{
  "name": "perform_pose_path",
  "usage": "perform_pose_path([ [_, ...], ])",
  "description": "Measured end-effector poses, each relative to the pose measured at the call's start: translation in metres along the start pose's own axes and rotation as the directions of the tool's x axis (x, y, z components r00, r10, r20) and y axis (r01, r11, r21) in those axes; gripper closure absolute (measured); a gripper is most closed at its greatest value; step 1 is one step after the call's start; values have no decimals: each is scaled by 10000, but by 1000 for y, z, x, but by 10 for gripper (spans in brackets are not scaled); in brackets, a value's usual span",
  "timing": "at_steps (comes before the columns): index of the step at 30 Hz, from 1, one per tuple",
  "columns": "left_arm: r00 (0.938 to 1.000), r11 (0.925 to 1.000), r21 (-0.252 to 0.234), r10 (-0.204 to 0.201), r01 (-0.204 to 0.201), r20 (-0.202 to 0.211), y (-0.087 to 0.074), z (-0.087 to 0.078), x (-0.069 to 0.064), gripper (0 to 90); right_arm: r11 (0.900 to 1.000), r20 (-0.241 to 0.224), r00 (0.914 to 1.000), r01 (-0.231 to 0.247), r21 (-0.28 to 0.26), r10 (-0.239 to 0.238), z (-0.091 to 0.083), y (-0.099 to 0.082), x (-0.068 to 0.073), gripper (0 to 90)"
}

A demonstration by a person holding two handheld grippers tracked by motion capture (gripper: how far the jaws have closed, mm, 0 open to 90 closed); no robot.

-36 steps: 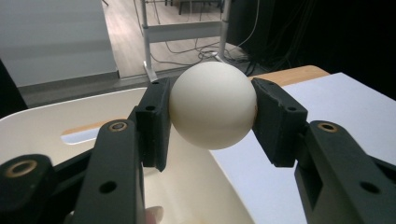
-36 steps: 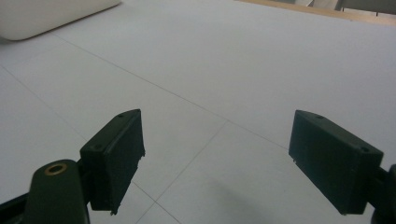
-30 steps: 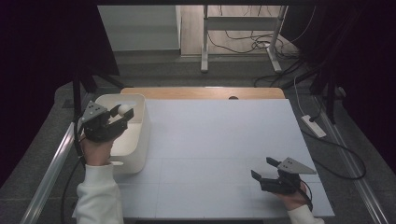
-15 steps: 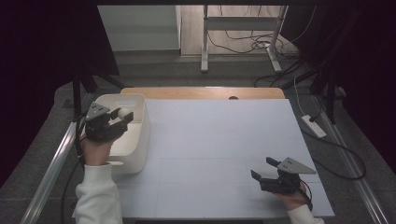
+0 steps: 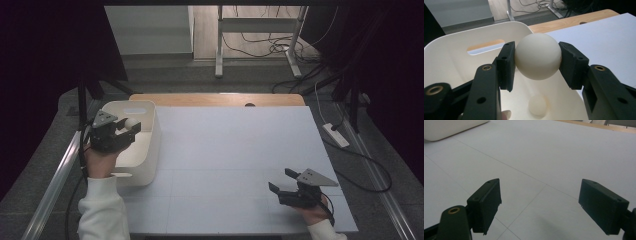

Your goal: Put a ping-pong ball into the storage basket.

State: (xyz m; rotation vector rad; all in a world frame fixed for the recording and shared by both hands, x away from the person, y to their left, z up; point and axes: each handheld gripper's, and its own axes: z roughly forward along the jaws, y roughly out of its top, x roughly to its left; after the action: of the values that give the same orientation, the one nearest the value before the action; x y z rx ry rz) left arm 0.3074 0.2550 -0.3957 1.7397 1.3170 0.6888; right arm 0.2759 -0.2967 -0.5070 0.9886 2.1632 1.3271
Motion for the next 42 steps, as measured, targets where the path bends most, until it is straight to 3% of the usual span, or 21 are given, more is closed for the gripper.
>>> perform_pose_path([
  [10,9998,9999,72,-70,71,-183,0,-1,1,457,10000,-12,10000,18,-1,-18,0,0,0,183],
  [13,9990,9998,76,-173,176,-422,2,0,0,316,10000,-16,10000,9,-7,-9,0,0,0,182],
  [18,9989,9998,8,-212,213,-423,3,-2,-1,237,10000,-12,10000,5,-8,-5,0,0,0,183],
  [22,9999,9998,-134,-151,151,60,4,-2,-5,228,10000,-15,10000,-4,5,4,0,0,0,183],
  [24,9999,9998,-134,-151,151,60,4,-2,-5,226,10000,-13,10000,9,-1,-9,0,0,0,183],
  [28,9980,9995,-325,-33,53,627,6,-2,-10,210,10000,-3,10000,5,-4,-5,0,0,0,182],
  [35,9879,9987,-413,344,-285,1513,8,1,-22,193,10000,22,10000,29,-24,-29,-1,0,-1,182],
  [38,9793,9977,-456,574,-494,1939,7,4,-29,187,10000,30,10000,31,-42,-31,-1,1,-1,182],
  [42,9746,9952,-366,967,-912,2019,5,7,-39,180,10000,29,10000,43,-48,-43,-1,1,-1,182],
])
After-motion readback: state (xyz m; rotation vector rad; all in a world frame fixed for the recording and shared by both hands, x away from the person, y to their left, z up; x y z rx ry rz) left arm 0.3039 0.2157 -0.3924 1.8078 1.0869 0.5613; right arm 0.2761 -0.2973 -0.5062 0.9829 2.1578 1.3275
